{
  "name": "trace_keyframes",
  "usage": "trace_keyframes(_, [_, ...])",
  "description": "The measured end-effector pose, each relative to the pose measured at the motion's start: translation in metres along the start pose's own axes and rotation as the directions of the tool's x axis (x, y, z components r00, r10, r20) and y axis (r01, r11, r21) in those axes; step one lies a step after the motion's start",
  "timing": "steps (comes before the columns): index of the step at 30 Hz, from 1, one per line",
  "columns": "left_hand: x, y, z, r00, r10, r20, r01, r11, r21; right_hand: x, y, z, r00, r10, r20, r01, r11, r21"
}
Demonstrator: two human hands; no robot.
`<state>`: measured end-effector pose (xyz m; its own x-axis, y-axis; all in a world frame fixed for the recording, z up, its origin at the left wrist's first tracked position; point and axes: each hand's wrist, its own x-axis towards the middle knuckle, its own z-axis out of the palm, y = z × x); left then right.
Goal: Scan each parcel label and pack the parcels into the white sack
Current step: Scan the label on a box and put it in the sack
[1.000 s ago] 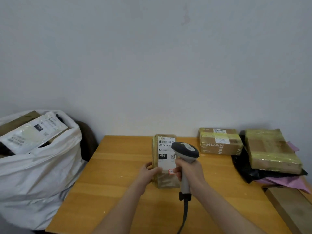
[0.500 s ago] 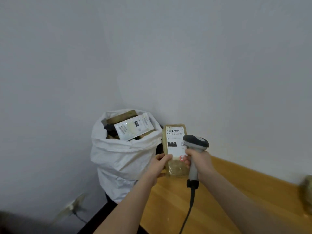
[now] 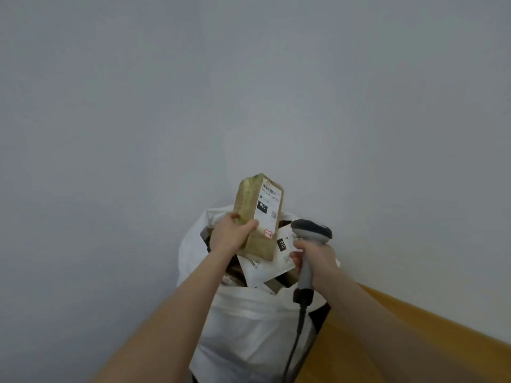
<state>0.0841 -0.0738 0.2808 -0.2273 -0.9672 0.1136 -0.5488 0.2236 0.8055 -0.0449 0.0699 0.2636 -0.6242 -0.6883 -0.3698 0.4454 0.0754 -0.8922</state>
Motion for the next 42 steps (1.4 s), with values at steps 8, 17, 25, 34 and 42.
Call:
trace_keyframes(8, [0.092,-0.012,0.013,0.988,0.154,-0.010,-0.118,0.796,0.594,0.071,0.001,0.031,0.998,0.060,-0.037,-0.061,0.998,-0.031])
trace_keyframes(17, [0.112,-0.036,0.056,0.955,0.224,0.193,-0.293,0.630,0.719,0.121,0.007,0.035,0.990,0.122,-0.074,-0.122,0.993,0.001])
trace_keyframes(25, [0.110,-0.059,0.040,0.949,0.223,0.222,-0.315,0.700,0.641,0.103,0.014,0.049,0.983,0.152,-0.100,-0.145,0.987,0.075])
trace_keyframes(34, [0.096,-0.094,0.032,0.949,0.107,0.296,-0.262,0.790,0.554,0.082,0.034,0.045,0.979,0.178,-0.098,-0.169,0.981,0.096])
trace_keyframes(42, [0.076,-0.074,0.031,0.938,0.167,0.304,-0.336,0.657,0.675,0.062,0.036,0.039,0.977,0.192,-0.094,-0.178,0.975,0.136])
